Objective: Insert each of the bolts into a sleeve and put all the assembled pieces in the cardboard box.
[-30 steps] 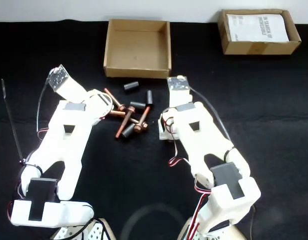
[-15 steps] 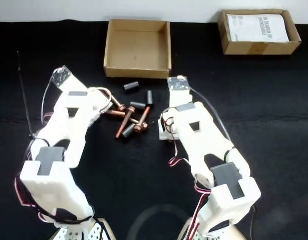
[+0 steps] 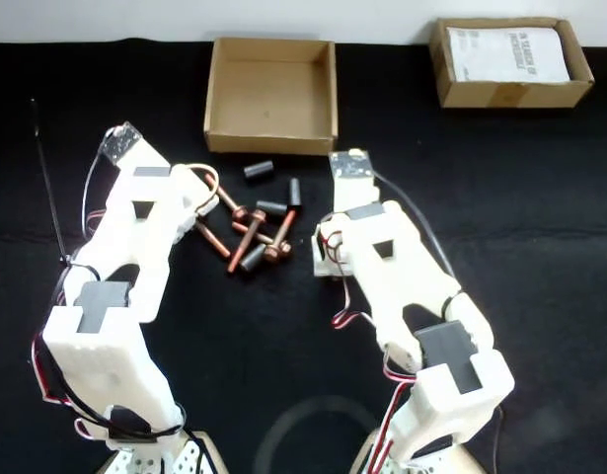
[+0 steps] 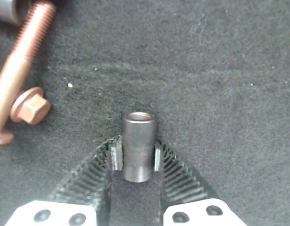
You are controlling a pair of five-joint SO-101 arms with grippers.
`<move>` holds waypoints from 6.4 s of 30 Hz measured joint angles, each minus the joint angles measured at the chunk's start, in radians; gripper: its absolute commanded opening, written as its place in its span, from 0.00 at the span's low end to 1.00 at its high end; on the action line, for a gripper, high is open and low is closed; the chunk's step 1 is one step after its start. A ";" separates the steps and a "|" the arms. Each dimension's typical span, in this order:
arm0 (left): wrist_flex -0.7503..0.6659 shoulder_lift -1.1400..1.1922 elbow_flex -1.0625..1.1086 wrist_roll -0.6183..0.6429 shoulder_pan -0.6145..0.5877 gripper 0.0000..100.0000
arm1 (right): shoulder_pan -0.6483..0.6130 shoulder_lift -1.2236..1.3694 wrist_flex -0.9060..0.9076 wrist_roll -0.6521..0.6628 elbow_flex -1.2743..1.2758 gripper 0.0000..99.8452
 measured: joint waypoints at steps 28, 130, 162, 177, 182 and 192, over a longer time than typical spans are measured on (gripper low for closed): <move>-0.155 -0.322 0.397 -0.643 0.147 0.01 | -0.095 -0.497 0.064 0.146 0.043 0.01; -0.390 -1.169 0.603 -0.687 0.563 0.01 | -0.238 -1.361 -1.162 -0.112 1.218 0.01; 0.445 -1.470 0.336 -0.692 0.603 0.20 | -0.190 -1.366 -1.160 -0.112 1.218 0.01; 0.500 -1.783 0.586 -0.692 0.196 0.02 | -0.017 -1.350 -0.766 -0.184 0.913 0.01; 0.342 -1.946 0.872 -0.690 0.124 0.02 | -0.017 -1.188 -0.756 -0.063 0.687 0.01; -0.259 -2.143 1.436 -0.687 0.061 0.02 | 0.029 -0.652 -0.753 0.164 0.216 0.01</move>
